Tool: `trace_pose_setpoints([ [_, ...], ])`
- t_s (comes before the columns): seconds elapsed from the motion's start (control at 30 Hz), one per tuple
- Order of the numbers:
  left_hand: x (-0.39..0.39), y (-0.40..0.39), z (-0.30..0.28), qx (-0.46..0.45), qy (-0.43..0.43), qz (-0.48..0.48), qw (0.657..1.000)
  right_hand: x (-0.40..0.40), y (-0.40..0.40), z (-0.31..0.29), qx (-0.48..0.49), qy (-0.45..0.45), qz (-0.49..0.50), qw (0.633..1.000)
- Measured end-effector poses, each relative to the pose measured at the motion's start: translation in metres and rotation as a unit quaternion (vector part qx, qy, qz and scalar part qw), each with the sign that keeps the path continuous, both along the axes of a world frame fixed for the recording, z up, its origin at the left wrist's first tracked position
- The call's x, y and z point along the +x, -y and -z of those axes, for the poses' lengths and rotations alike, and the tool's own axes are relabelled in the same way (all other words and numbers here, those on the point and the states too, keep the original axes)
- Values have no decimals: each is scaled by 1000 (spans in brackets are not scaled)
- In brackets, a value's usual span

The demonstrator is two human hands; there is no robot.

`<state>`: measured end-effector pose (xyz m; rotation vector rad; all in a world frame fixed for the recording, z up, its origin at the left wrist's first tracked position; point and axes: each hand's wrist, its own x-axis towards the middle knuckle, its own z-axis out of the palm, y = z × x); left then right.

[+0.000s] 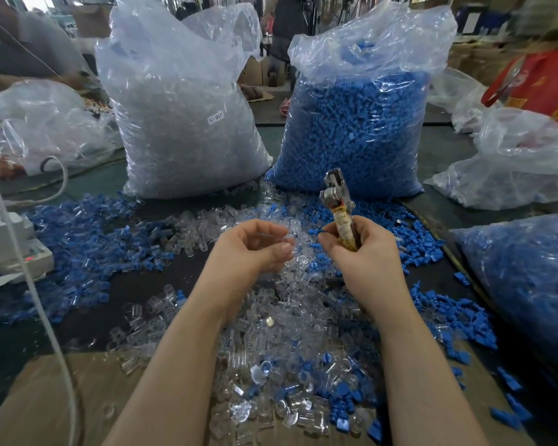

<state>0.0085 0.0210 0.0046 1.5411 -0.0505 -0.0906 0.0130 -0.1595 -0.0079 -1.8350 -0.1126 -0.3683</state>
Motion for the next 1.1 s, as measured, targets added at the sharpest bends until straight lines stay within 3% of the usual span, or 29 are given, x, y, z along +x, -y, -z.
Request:
trace_pose_setpoints([
  [0.27,-2,3,-2,-3,2,0,1000,-1,-2,0,3,-1,-8,1000],
  [0.6,-3,9,-5,-88,-4,-19,996,-1,-5,-1,15,-3,-23,1000],
  [1.1,1,14,1,55,1,-65,996,-1,-8,0,-2,-9,-23,1000],
])
